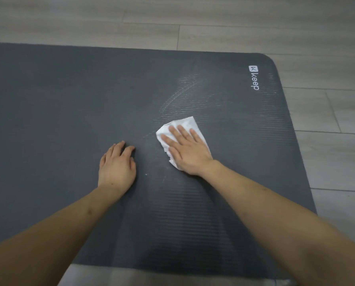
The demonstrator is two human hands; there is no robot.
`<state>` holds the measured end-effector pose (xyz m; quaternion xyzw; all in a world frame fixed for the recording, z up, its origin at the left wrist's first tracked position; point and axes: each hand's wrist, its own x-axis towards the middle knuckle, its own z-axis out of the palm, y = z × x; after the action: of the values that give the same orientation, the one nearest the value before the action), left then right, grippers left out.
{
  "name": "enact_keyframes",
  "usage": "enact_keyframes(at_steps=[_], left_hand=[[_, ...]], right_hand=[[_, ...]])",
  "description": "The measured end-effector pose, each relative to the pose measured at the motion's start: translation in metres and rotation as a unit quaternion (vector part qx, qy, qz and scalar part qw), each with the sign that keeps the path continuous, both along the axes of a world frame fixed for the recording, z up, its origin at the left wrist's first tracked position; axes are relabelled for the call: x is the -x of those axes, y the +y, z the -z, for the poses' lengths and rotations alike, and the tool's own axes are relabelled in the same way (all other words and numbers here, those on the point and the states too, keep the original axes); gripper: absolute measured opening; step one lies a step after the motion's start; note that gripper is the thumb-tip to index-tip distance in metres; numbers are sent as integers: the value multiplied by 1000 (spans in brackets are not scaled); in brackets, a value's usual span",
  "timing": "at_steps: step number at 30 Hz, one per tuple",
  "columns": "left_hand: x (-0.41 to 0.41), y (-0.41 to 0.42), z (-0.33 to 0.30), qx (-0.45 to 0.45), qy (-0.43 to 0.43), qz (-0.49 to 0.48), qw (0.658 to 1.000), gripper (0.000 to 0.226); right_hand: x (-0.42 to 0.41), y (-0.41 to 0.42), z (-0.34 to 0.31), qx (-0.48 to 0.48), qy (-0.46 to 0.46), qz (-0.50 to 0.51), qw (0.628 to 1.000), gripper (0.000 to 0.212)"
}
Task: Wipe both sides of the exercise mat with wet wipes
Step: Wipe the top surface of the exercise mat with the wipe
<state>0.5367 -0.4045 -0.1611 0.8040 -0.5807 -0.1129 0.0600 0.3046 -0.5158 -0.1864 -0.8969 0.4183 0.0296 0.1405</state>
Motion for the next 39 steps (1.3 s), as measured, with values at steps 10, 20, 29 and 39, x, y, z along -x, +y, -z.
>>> enact_keyframes(at_steps=[10,20,29,39], left_hand=[[83,-60,-3,11,13,116,993,36],[119,-72,-7,-20,28,195,980,41],[56,-53,5,2,34,129,991,43],[-79,6,6,12,12,-10,1000,41]], right_hand=[[215,-26,-3,1,51,345,937,59],[210,41,0,-46,31,448,892,59],[91,35,-2,-18,52,316,947,59],[-122,56,-4,-12,20,-48,999,59]])
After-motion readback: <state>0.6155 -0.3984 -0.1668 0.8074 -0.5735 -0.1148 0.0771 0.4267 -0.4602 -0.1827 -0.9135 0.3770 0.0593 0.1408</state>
